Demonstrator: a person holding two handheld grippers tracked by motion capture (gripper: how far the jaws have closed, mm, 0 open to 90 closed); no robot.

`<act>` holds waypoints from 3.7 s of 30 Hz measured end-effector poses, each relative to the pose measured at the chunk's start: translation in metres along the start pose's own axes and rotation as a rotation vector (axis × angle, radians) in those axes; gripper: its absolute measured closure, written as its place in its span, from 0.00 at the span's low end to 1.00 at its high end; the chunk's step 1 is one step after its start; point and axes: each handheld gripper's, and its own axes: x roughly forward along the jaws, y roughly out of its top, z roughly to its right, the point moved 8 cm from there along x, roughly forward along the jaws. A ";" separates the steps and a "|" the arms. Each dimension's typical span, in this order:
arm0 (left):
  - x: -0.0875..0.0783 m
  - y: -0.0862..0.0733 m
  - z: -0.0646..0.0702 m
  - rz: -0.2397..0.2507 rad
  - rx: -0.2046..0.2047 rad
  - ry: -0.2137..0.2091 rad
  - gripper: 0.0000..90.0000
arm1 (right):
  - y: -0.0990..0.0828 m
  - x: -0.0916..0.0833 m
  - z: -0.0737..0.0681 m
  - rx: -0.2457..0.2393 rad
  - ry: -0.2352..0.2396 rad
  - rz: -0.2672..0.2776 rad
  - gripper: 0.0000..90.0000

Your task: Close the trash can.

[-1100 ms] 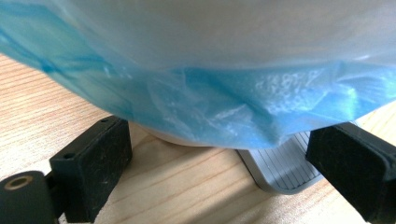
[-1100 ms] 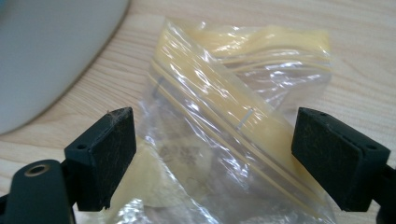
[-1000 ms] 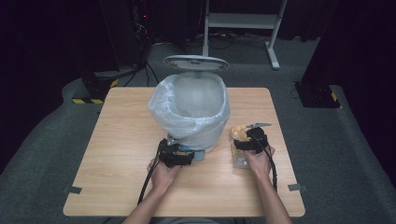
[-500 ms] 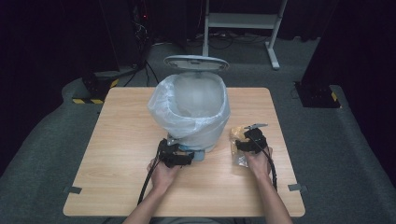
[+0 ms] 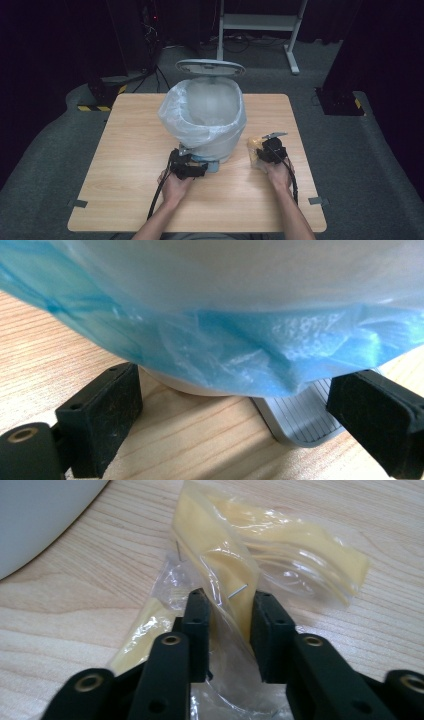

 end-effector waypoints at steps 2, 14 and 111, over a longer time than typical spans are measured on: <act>0.000 0.000 0.000 0.000 0.000 0.000 0.09 | 0.000 0.000 0.000 0.000 0.017 0.002 0.85; 0.000 0.000 0.000 -0.001 0.001 0.002 0.09 | 0.003 -0.019 0.003 0.022 0.113 0.084 0.93; 0.000 0.000 0.000 -0.001 0.003 0.003 0.09 | 0.082 -0.201 -0.034 -0.166 0.288 0.395 0.94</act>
